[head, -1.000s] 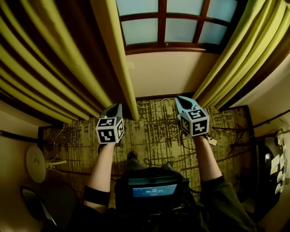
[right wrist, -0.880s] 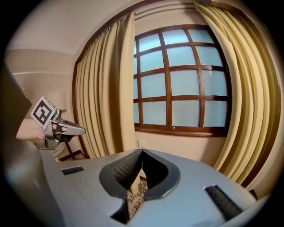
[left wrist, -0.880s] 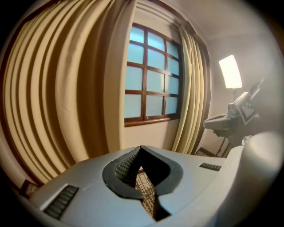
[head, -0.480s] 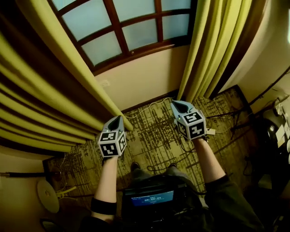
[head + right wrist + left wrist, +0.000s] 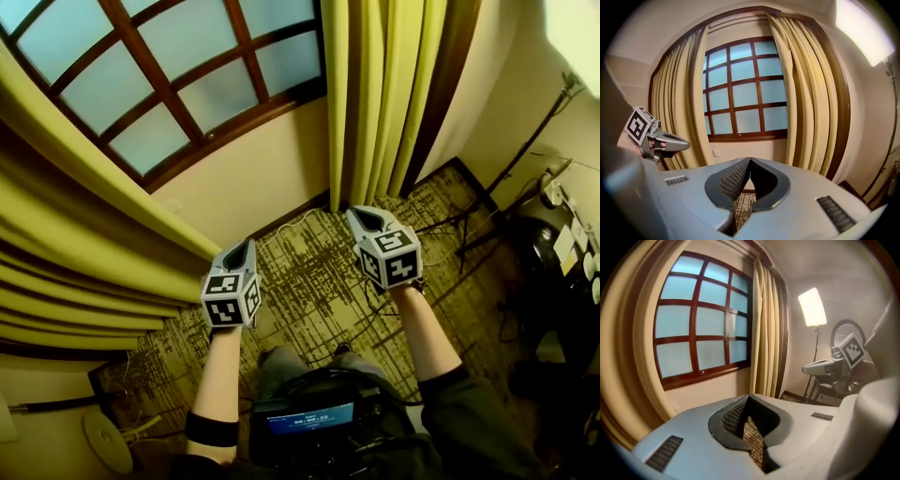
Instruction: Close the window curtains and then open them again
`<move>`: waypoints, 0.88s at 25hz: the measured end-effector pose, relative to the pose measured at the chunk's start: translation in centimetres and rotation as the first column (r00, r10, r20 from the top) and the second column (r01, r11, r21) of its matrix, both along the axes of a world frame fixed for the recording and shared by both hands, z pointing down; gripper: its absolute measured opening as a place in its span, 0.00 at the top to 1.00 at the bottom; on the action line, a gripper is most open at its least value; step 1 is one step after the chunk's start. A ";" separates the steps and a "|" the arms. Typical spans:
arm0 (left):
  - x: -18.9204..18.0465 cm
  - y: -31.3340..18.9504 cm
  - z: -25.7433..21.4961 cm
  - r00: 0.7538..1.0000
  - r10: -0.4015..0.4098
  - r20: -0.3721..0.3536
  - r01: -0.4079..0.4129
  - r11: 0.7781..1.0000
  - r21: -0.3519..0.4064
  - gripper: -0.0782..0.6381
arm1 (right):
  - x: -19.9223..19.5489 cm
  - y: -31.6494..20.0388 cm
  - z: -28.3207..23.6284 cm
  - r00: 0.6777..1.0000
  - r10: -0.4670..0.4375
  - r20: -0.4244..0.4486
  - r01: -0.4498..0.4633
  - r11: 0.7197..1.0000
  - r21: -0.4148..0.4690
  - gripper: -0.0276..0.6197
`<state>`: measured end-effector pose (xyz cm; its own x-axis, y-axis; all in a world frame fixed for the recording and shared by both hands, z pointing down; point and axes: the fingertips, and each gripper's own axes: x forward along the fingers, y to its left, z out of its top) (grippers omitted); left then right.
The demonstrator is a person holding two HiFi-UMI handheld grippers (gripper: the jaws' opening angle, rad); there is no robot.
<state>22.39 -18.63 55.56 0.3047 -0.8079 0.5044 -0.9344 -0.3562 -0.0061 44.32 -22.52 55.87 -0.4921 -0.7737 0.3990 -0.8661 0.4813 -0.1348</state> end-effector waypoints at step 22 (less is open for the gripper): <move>11.1 -18.3 -3.9 0.964 0.264 -0.031 -0.261 0.962 0.082 0.91 | 4.6 -15.0 -2.2 0.995 0.098 -0.030 -0.097 0.994 0.052 0.94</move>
